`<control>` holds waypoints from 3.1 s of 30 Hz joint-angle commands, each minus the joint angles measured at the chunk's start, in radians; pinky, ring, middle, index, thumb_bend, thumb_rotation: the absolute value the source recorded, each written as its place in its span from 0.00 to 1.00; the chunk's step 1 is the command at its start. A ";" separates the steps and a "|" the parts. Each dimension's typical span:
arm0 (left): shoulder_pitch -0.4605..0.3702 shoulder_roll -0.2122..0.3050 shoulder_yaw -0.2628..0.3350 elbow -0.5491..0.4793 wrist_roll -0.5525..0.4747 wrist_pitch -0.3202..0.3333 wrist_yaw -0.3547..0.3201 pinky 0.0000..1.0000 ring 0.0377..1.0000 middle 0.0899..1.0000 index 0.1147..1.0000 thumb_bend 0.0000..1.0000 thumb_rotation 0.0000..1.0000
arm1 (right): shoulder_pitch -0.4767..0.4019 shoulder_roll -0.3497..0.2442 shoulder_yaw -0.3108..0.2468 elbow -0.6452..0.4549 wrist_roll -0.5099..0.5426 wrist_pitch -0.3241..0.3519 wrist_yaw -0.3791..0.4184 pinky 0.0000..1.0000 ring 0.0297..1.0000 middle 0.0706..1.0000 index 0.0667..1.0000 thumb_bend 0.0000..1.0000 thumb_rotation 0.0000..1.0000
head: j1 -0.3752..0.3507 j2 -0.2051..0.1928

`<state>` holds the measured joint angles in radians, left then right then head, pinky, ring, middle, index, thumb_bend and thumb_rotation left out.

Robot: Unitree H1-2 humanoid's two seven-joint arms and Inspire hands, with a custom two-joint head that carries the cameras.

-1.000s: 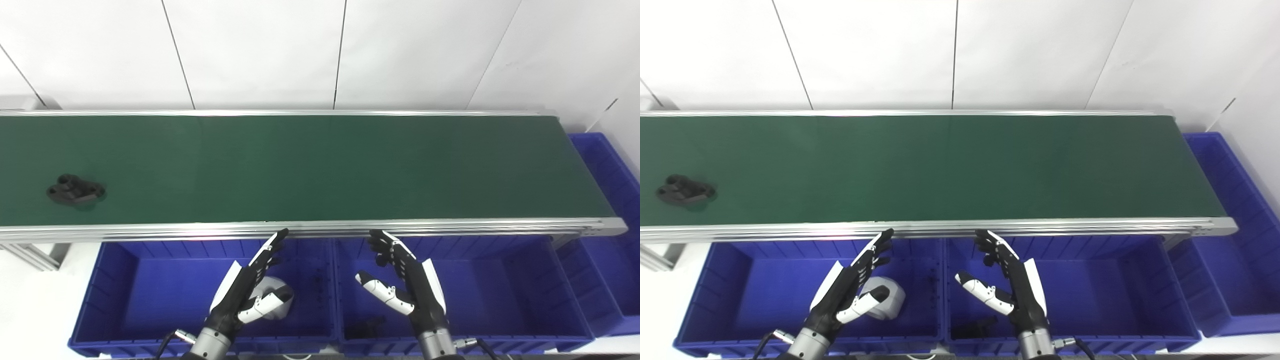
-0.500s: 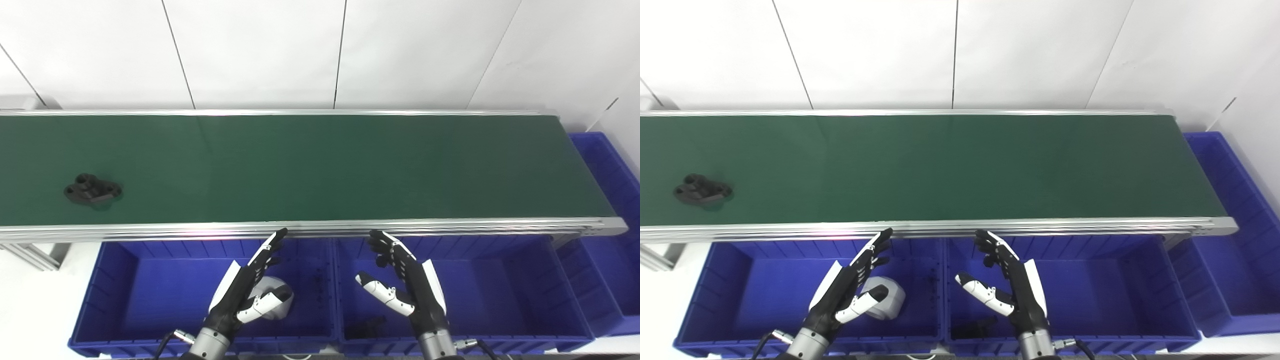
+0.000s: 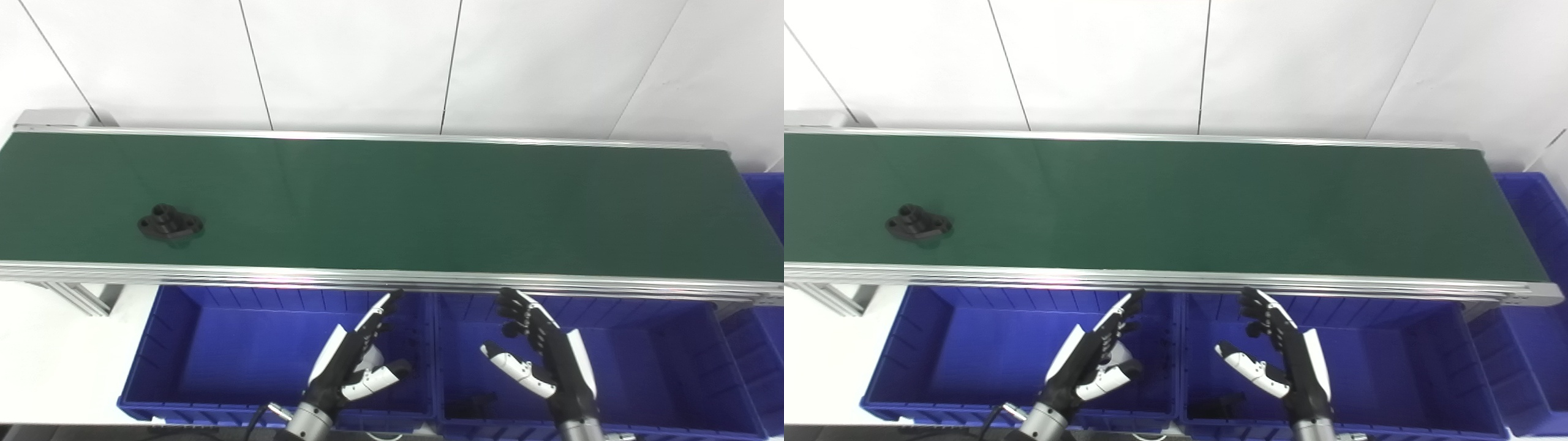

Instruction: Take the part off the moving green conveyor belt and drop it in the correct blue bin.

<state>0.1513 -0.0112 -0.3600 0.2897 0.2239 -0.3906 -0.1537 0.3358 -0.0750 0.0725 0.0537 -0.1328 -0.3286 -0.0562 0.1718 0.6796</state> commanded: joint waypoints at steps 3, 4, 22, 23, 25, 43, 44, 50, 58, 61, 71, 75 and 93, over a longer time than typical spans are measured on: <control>-0.024 -0.013 -0.001 -0.005 0.022 -0.049 0.030 0.88 0.96 0.99 0.95 0.66 0.79 | -0.009 -0.011 -0.001 -0.014 -0.003 -0.067 0.009 0.77 0.80 0.79 0.81 0.62 0.41 | -0.011 -0.009; -0.026 -0.014 -0.001 -0.001 0.024 -0.049 0.032 0.88 0.96 0.99 0.95 0.66 0.79 | -0.010 -0.010 -0.002 -0.012 0.002 -0.070 0.010 0.77 0.80 0.79 0.82 0.61 0.39 | -0.017 -0.013; -0.055 -0.023 -0.040 0.082 0.035 -0.079 0.089 0.85 0.95 0.99 0.95 0.65 0.77 | -0.019 -0.029 -0.014 0.050 0.025 -0.126 0.023 0.80 0.82 0.81 0.83 0.57 0.33 | 0.097 -0.093; -0.057 -0.022 -0.046 0.085 0.036 -0.079 0.094 0.85 0.95 0.99 0.95 0.64 0.77 | -0.019 -0.030 -0.014 0.053 0.031 -0.126 0.026 0.81 0.82 0.81 0.84 0.56 0.34 | 0.097 -0.093; -0.063 -0.018 -0.059 0.093 0.035 -0.079 0.104 0.85 0.95 0.99 0.95 0.63 0.76 | -0.020 -0.030 -0.017 0.063 0.044 -0.131 0.030 0.82 0.83 0.82 0.84 0.56 0.34 | 0.097 -0.099; -0.076 -0.011 -0.090 0.116 0.014 -0.079 0.142 0.86 0.96 1.00 0.96 0.65 0.78 | -0.031 -0.048 -0.001 0.044 -0.023 -0.141 -0.055 0.75 0.78 0.77 0.80 0.58 0.37 | 0.069 -0.107; -0.076 -0.009 -0.092 0.115 0.015 -0.079 0.145 0.86 0.96 1.00 0.96 0.65 0.78 | -0.034 -0.050 0.005 0.026 -0.047 -0.141 -0.086 0.73 0.76 0.76 0.80 0.60 0.39 | 0.069 -0.107; -0.084 0.002 -0.101 0.120 0.014 -0.079 0.161 0.87 0.96 1.00 0.96 0.63 0.78 | -0.065 -0.047 0.016 -0.123 -0.076 -0.141 -0.146 0.75 0.77 0.76 0.78 0.71 0.43 | -0.001 -0.101; -0.081 0.024 -0.084 0.096 -0.008 -0.078 0.144 0.90 0.98 1.00 0.97 0.65 0.83 | -0.170 -0.027 0.001 -0.333 -0.085 -0.052 -0.088 0.73 0.77 0.76 0.78 0.73 0.39 | -0.162 -0.059; -0.078 0.039 -0.075 0.077 -0.025 -0.078 0.131 0.92 0.99 1.00 0.98 0.65 0.84 | -0.219 -0.009 -0.003 -0.371 -0.109 0.016 -0.069 0.69 0.75 0.75 0.77 0.73 0.38 | -0.228 -0.041; -0.076 0.080 -0.026 0.029 -0.063 -0.078 0.084 0.90 0.97 0.99 0.96 0.63 0.82 | -0.368 0.035 0.015 -0.376 -0.297 0.266 -0.005 0.68 0.74 0.75 0.77 0.77 0.32 | -0.371 0.003; -0.084 0.091 -0.018 0.030 -0.062 -0.079 0.078 0.91 0.97 0.98 0.96 0.63 0.83 | -0.417 0.059 0.030 -0.354 -0.356 0.331 -0.002 0.70 0.73 0.73 0.76 0.79 0.28 | -0.381 0.008; -0.106 0.089 -0.004 0.051 -0.055 -0.079 0.047 0.91 0.96 0.98 0.95 0.66 0.83 | -0.641 0.037 0.150 -0.116 -0.492 0.455 0.077 0.63 0.72 0.75 0.77 0.82 0.32 | -0.355 0.006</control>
<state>0.0721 0.0833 -0.3638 0.3565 0.1625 -0.4277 -0.1107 -0.2598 -0.0360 0.2146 -0.0626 -0.6086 0.1187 0.0233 -0.1856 0.6872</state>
